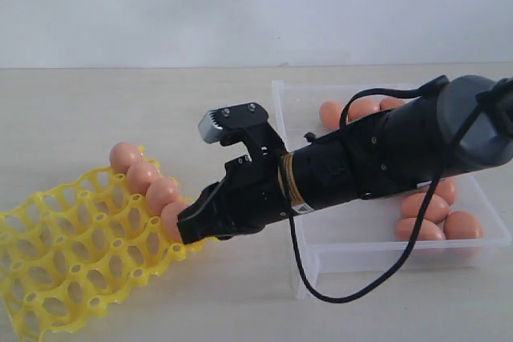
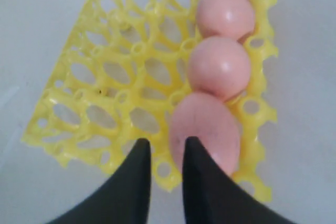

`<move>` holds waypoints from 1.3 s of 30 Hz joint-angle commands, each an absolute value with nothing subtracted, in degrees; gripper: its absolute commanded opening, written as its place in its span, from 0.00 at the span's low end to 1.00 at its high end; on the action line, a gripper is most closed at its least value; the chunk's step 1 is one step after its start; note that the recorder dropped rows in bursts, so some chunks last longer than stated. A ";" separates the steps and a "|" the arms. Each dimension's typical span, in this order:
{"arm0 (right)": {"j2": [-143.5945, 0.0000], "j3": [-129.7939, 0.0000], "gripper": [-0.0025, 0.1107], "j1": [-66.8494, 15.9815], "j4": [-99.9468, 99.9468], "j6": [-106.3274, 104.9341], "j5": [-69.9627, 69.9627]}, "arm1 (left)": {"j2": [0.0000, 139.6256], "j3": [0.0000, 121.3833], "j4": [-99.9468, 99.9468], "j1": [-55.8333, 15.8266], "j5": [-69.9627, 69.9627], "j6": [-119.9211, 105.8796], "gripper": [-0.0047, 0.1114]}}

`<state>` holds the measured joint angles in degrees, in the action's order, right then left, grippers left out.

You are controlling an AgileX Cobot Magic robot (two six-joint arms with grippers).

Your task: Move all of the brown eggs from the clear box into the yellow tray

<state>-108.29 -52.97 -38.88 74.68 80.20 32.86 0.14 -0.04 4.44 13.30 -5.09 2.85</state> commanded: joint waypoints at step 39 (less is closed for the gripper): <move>-107.55 -62.06 0.02 -52.82 86.59 94.91 25.67 | 0.00 0.00 4.95 13.39 -4.39 3.36 0.07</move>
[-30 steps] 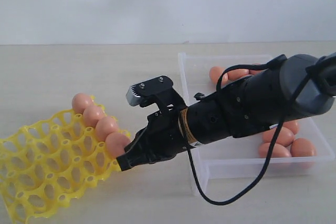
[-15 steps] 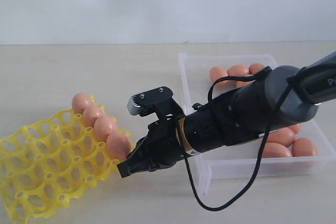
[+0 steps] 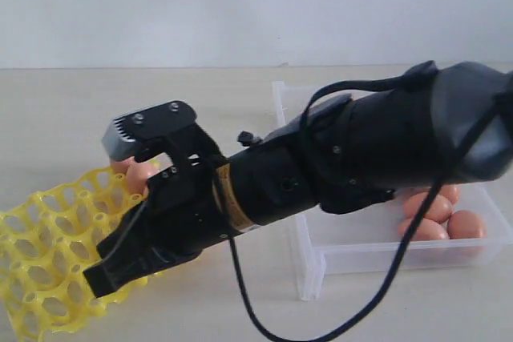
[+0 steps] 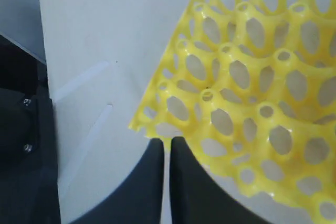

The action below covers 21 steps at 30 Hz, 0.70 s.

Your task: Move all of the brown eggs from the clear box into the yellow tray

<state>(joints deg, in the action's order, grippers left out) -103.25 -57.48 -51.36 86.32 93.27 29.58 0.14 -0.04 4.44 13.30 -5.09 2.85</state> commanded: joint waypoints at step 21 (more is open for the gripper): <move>-121.19 -73.49 0.02 -42.48 99.95 117.82 31.92 | 0.00 0.00 4.95 13.39 -4.39 3.36 0.07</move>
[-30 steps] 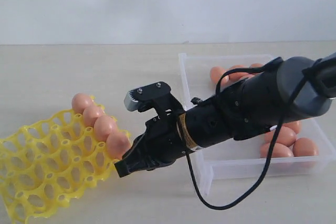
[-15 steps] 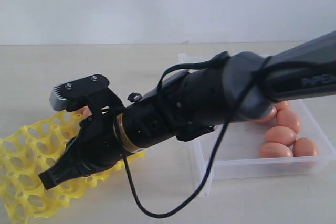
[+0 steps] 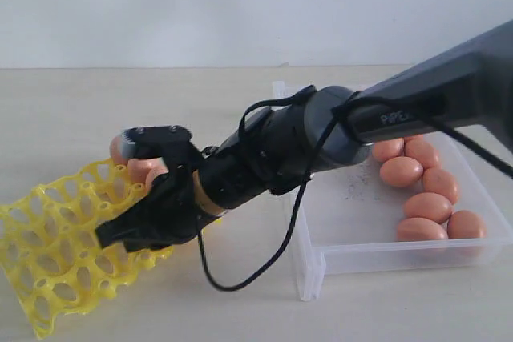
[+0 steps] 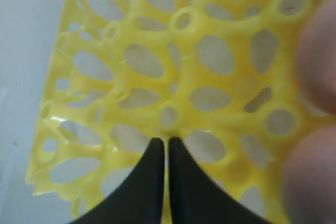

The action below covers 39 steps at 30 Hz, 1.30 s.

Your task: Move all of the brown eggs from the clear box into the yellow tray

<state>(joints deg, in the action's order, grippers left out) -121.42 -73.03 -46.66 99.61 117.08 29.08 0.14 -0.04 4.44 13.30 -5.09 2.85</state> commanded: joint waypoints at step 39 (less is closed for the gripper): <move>-125.74 -79.99 0.02 -43.91 99.95 118.00 28.69 | 0.00 0.00 4.95 13.39 -4.26 3.36 0.07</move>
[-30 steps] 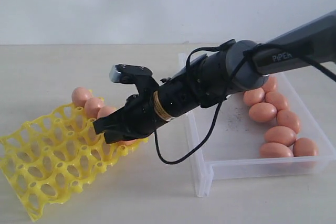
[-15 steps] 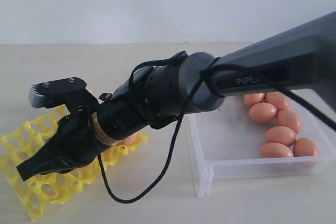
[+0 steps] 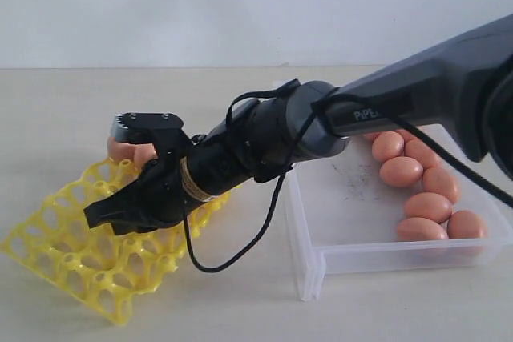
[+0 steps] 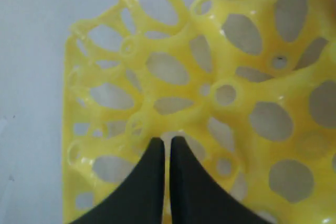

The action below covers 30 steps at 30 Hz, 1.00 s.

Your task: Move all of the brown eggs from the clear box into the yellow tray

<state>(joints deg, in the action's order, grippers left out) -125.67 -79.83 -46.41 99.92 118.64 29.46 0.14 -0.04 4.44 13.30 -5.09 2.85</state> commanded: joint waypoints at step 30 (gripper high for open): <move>-78.60 -62.90 0.02 -37.79 99.95 82.26 -1.38 | 0.00 0.00 4.95 13.39 -4.36 3.36 0.07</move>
